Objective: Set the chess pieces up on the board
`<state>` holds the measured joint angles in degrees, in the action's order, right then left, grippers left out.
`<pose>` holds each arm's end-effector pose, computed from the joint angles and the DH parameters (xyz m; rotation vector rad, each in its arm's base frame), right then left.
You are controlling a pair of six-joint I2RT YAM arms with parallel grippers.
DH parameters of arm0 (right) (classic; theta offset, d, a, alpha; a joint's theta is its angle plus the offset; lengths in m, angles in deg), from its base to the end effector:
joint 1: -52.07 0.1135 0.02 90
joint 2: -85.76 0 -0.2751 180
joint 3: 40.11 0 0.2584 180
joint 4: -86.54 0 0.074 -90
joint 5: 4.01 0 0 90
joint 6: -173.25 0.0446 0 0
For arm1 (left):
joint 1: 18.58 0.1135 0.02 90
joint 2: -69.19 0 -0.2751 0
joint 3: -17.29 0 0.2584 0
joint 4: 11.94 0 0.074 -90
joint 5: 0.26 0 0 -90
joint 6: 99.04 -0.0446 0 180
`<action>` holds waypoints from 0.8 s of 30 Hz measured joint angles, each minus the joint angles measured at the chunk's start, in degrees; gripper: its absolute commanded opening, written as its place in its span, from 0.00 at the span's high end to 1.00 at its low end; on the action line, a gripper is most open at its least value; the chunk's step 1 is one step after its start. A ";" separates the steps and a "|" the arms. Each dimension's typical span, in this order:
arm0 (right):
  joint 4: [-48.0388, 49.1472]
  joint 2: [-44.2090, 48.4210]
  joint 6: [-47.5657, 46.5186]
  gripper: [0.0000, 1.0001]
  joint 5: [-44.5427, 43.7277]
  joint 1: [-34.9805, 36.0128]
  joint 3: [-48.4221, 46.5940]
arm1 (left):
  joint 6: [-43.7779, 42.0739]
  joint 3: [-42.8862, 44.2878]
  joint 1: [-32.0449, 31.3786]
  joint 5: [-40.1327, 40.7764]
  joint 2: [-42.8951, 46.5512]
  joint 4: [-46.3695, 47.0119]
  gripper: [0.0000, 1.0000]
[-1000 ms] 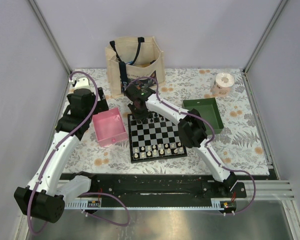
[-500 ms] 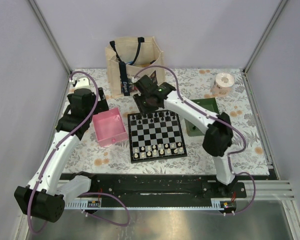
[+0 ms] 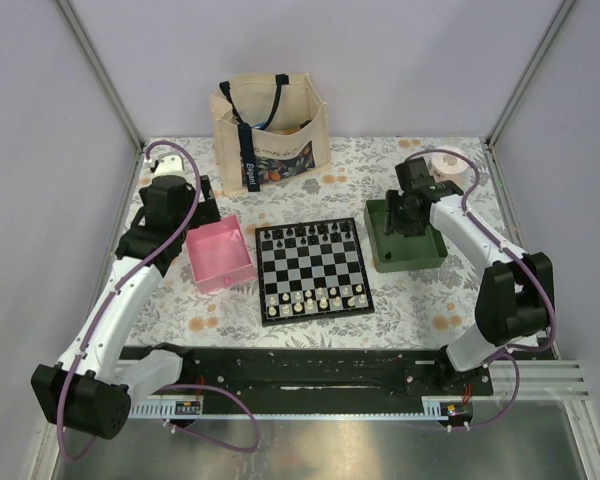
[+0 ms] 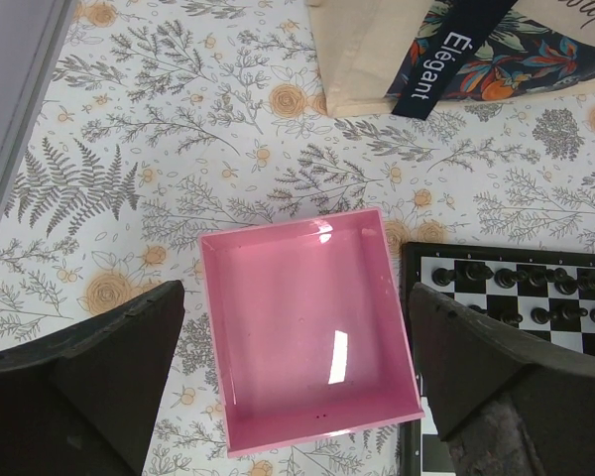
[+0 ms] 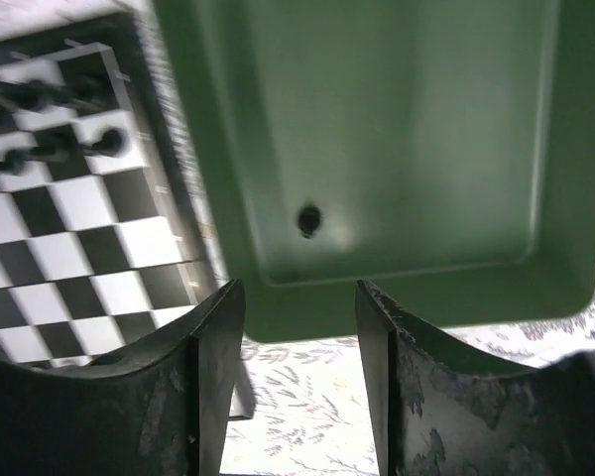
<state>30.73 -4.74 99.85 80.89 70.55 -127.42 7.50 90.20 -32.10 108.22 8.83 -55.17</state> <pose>0.3250 0.1045 0.2727 -0.0105 2.5978 0.1068 0.2330 -0.0415 0.3494 -0.2459 2.0614 0.0195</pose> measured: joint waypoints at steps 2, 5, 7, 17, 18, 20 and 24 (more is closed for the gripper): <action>-0.72 -0.70 -0.26 0.42 0.44 -2.34 2.47 | 0.00 0.00 0.00 -0.04 -0.15 -0.02 0.01; -1.49 -3.15 -0.87 0.40 0.68 -3.80 2.78 | 0.02 0.00 0.00 -0.13 -0.31 0.00 0.01; -1.75 -5.05 -1.33 0.34 0.87 -4.37 2.78 | 0.02 0.00 0.00 -0.22 -0.50 0.00 0.01; -4.39 -12.76 -3.15 0.32 2.80 -5.14 1.92 | 0.02 0.00 0.00 -0.28 -1.66 0.00 0.01; -4.66 -13.55 -3.32 0.32 2.95 -5.16 1.60 | 0.02 0.00 0.00 -0.28 -1.75 -0.02 0.01; -5.22 -15.06 -3.58 0.32 3.30 -5.16 1.20 | 0.02 0.00 0.00 -0.28 -1.75 0.00 0.01; -6.03 -16.39 -4.00 0.36 5.14 -5.16 1.11 | 0.00 0.00 0.00 -0.26 -1.77 0.00 0.01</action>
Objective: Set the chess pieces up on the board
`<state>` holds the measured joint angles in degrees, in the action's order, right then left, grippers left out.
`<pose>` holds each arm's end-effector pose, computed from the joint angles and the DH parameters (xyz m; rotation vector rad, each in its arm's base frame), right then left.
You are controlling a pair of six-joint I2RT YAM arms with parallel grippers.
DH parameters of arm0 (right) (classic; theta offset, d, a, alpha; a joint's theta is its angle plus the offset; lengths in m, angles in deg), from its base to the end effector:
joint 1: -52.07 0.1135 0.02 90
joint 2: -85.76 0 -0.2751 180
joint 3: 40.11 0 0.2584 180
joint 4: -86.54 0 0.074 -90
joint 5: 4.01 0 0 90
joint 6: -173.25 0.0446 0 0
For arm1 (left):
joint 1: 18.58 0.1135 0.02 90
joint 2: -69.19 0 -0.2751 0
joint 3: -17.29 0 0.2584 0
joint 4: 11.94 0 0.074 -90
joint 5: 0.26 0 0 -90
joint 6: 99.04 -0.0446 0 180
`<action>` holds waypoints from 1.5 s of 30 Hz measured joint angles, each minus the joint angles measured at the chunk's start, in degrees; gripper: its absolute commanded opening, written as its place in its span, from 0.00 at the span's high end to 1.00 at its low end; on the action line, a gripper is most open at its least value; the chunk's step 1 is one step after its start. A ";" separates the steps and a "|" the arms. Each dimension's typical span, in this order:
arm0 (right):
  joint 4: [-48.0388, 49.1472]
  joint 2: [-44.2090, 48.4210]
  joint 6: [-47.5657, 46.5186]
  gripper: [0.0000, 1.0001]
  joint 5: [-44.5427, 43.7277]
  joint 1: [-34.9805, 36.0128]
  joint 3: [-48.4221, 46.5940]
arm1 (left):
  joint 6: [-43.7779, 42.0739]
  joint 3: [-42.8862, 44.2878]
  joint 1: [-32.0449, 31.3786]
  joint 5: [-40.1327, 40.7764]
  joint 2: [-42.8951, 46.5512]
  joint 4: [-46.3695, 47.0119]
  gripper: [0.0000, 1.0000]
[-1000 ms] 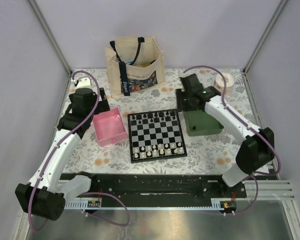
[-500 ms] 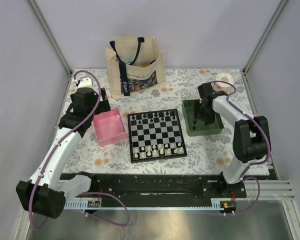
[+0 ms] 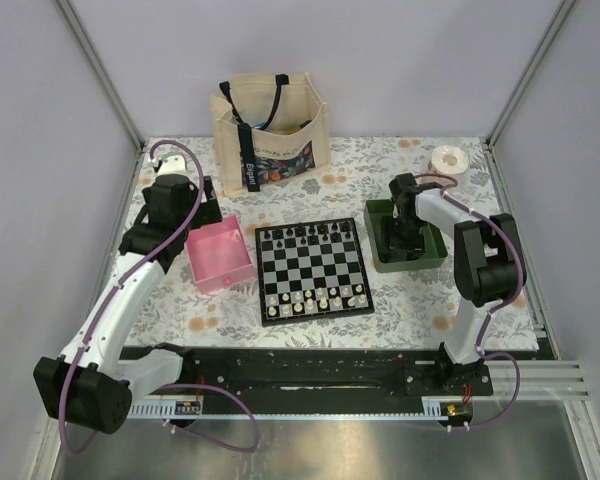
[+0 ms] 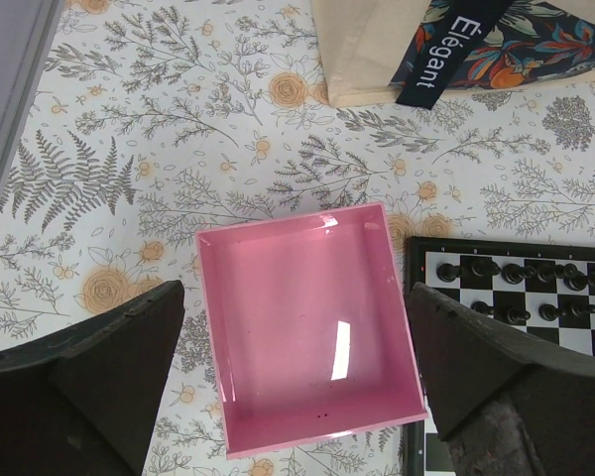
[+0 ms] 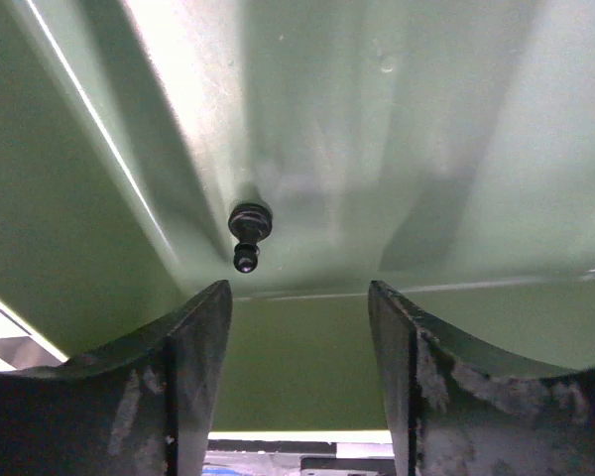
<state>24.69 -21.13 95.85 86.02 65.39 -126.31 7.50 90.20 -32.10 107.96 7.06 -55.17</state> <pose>0.3474 0.0823 0.1678 -0.0190 3.0144 0.0448 0.2399 -0.0434 0.3426 -0.2399 2.0920 0.0261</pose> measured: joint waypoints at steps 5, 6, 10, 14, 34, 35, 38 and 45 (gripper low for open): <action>-0.63 -2.21 -0.42 0.53 1.40 0.02 -0.57 | 0.00 0.00 0.00 0.00 -0.28 -0.02 0.01; -0.81 -2.49 -0.59 0.55 1.44 0.02 -0.68 | 0.00 0.00 0.00 0.00 -0.33 -0.02 0.01; -1.03 -2.80 -0.61 0.74 1.84 0.02 -1.18 | 0.00 0.02 0.00 0.02 -0.52 -0.04 0.01; -0.85 -2.80 -0.35 0.84 2.56 0.02 -1.84 | -0.02 0.55 0.00 0.42 -1.68 -0.46 0.01; 1.11 2.03 0.59 0.60 5.03 -0.02 -2.97 | 5.40 5.57 0.00 6.27 -5.25 -2.21 0.01; 0.98 2.08 0.66 0.60 5.25 -0.07 -2.97 | 5.55 5.73 0.00 6.71 -5.25 -2.23 0.01; 0.87 2.71 0.61 0.57 5.68 -0.31 -2.97 | 5.29 6.19 0.00 8.92 -5.33 -1.49 0.01; -1.44 4.11 0.72 0.55 5.68 -1.03 -4.09 | -0.11 9.68 0.00 14.16 -10.01 9.01 0.01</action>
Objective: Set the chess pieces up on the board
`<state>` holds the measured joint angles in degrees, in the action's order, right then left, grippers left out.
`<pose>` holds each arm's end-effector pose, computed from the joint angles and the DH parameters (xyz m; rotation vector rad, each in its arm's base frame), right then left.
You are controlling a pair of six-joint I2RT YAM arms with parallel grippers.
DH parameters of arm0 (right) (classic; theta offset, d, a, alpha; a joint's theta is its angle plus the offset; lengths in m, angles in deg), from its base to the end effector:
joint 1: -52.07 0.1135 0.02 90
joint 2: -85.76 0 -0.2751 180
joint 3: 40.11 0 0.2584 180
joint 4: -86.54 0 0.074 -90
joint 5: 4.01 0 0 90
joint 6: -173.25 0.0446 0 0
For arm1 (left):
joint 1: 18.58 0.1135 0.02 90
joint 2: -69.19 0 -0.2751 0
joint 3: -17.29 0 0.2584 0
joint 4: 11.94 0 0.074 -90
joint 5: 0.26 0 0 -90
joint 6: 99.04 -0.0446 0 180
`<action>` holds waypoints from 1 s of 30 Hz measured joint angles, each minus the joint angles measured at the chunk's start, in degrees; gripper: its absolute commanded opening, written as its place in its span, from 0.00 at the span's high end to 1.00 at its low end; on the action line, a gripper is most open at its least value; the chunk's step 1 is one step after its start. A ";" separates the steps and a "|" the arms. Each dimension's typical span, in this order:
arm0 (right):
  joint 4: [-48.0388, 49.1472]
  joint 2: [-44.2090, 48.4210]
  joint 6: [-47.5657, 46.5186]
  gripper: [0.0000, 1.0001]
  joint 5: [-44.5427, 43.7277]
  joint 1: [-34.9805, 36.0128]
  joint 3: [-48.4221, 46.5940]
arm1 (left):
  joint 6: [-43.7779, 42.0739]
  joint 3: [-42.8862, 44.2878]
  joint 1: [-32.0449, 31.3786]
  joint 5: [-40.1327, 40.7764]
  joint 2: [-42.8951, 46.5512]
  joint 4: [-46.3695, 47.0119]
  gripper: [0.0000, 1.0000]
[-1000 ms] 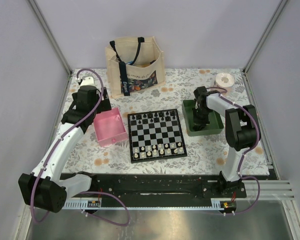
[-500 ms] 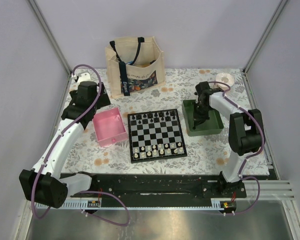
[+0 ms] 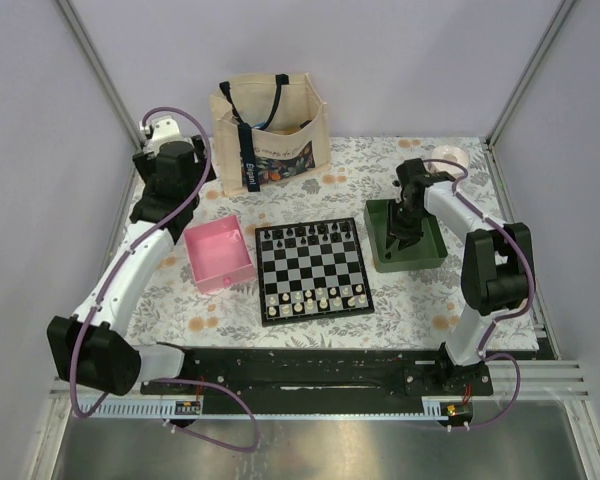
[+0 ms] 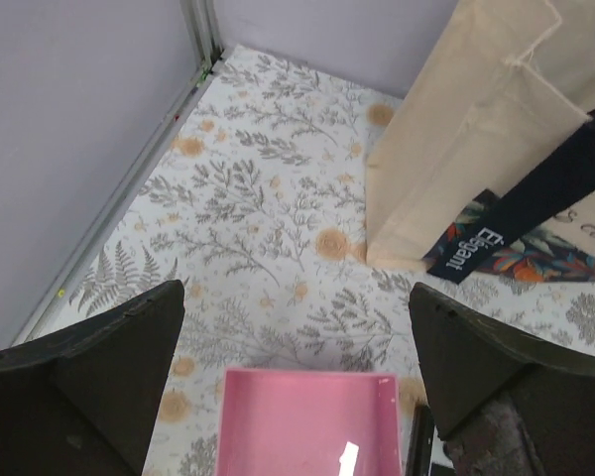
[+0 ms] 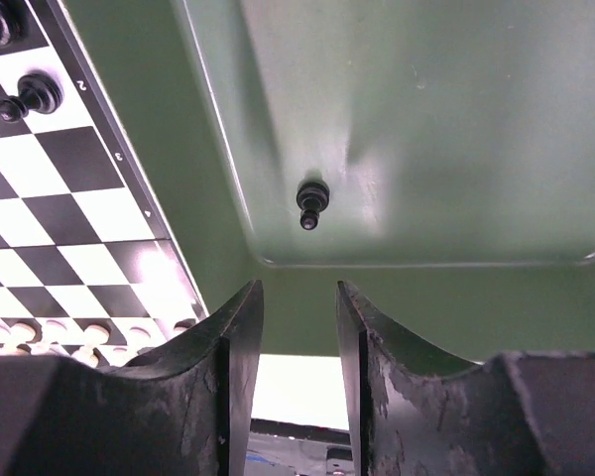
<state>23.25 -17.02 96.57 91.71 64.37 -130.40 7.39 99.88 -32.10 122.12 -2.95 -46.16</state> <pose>0.3530 0.0815 0.2112 0.0078 2.9135 0.2225 0.2894 -0.0450 0.3772 -0.4058 1.8805 0.2116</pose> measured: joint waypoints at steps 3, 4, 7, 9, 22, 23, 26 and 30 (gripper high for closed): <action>-2.03 -0.68 -0.72 0.52 -0.24 -0.07 -1.11 | -3.39 0.35 0.00 1.33 -2.78 6.29 0.01; -3.06 -1.40 -1.01 0.47 -0.20 -0.09 -1.90 | -4.66 0.63 0.00 1.68 -3.82 7.61 0.01; -4.39 -3.98 -1.73 0.49 1.03 -0.09 -4.28 | -7.63 1.68 0.00 3.56 -6.91 10.67 0.01; -5.55 -5.92 -1.95 0.49 1.51 -0.09 -6.25 | -9.16 1.68 0.00 4.46 -7.69 12.09 0.01; -6.51 -11.69 -1.70 0.55 1.31 -0.09 -7.76 | -12.15 1.68 0.02 4.37 -7.67 14.67 0.01; -6.45 -11.89 -1.49 0.57 1.31 -0.09 -7.67 | -12.15 1.62 0.00 4.33 -7.58 14.34 0.01; -6.34 -12.50 -1.27 0.59 1.07 -0.09 -7.63 | -12.13 1.16 0.00 4.31 -6.78 14.12 0.01; -7.06 -13.90 -0.85 0.60 0.79 -0.09 -8.44 | -12.09 0.44 0.02 4.24 -5.33 13.88 0.01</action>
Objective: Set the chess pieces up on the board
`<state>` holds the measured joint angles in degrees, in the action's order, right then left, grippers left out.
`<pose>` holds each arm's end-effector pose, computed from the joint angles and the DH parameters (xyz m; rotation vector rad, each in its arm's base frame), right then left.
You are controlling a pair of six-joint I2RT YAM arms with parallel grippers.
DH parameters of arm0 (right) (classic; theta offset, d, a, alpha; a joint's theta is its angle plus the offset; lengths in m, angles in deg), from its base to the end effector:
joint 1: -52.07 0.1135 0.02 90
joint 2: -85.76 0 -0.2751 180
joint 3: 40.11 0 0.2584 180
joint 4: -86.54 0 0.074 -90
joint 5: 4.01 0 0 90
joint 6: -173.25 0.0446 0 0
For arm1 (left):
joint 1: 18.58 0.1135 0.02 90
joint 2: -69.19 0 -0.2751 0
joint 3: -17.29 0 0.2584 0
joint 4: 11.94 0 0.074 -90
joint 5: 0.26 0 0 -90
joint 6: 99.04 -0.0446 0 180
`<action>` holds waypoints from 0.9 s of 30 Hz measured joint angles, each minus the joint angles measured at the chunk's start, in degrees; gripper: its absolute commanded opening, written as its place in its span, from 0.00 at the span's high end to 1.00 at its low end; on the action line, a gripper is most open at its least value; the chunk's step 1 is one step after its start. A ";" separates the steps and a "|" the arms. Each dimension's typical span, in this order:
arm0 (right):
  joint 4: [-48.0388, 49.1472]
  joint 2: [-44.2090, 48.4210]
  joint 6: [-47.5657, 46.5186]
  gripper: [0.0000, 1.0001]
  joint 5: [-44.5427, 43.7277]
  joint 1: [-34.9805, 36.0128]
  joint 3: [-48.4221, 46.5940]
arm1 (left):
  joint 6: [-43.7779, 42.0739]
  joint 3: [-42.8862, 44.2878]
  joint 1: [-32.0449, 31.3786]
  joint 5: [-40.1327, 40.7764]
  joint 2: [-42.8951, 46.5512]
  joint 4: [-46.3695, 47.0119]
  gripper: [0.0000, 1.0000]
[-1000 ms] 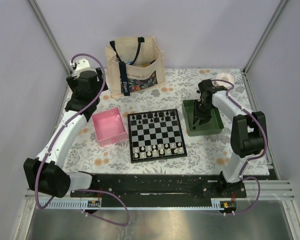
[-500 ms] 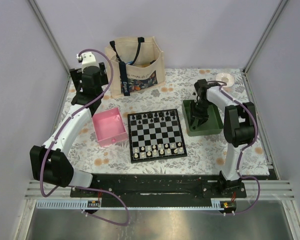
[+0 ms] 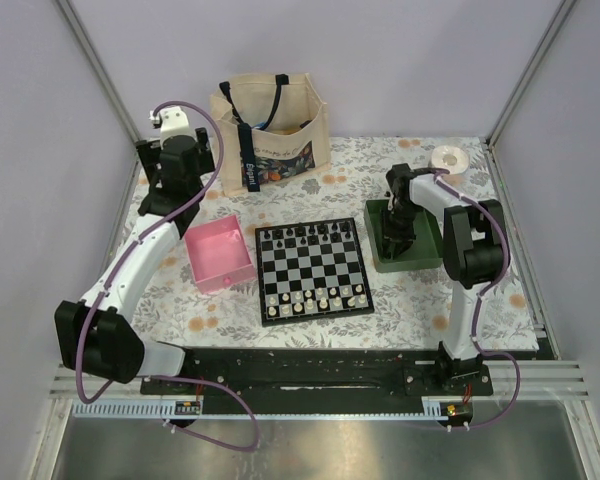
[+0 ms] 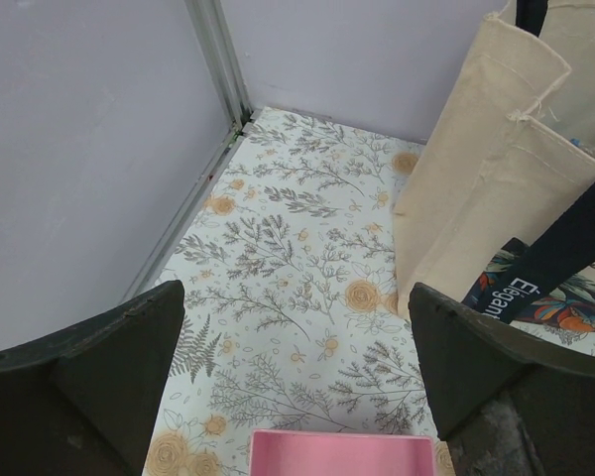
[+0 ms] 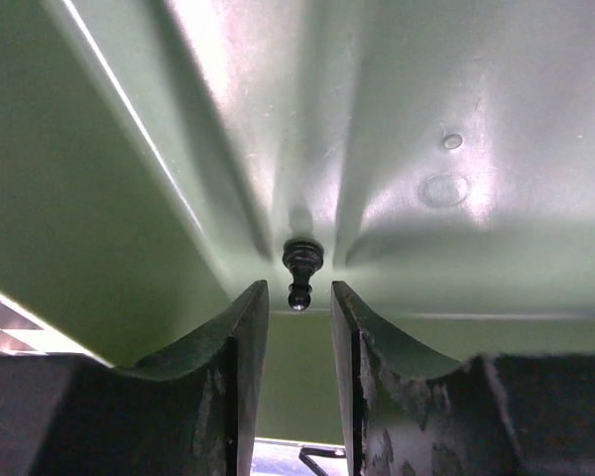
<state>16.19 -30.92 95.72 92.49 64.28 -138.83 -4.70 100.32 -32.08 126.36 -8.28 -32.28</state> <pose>0.3829 0.0880 0.1614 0.0045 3.1317 0.1836 0.3209 -0.0497 0.3791 -0.3025 1.7655 0.3601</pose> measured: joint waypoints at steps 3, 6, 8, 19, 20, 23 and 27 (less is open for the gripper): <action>-0.13 -0.63 0.15 0.62 0.07 0.00 -0.07 | 0.02 -0.26 0.04 -0.02 0.42 0.15 0.01; -0.46 -0.66 0.22 0.75 0.11 0.00 -0.09 | 0.00 -0.44 0.11 -0.42 0.44 -0.04 0.01; -0.76 -0.68 0.11 0.82 0.07 0.00 -0.09 | 0.00 -0.44 0.11 -0.50 0.44 -0.09 0.01; -2.23 -1.57 0.09 1.00 -0.61 0.00 -3.61 | 0.00 -1.14 0.11 -1.11 1.11 -1.07 0.01; -2.60 -1.51 -0.02 1.00 -1.03 0.00 -4.15 | 0.00 -1.42 0.09 -1.33 1.46 -1.20 0.01; -3.26 -0.39 -0.09 1.00 -1.77 0.00 -5.77 | 0.07 -1.92 0.11 -2.03 2.60 -2.56 0.01; -4.48 4.42 -0.07 1.00 -2.80 0.00 -7.74 | 0.50 -3.08 0.11 -3.04 4.09 -3.96 0.01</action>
<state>11.71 -26.51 95.66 89.69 64.28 -146.57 -4.19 97.24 -31.97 123.33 -4.19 -36.24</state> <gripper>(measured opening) 0.043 0.988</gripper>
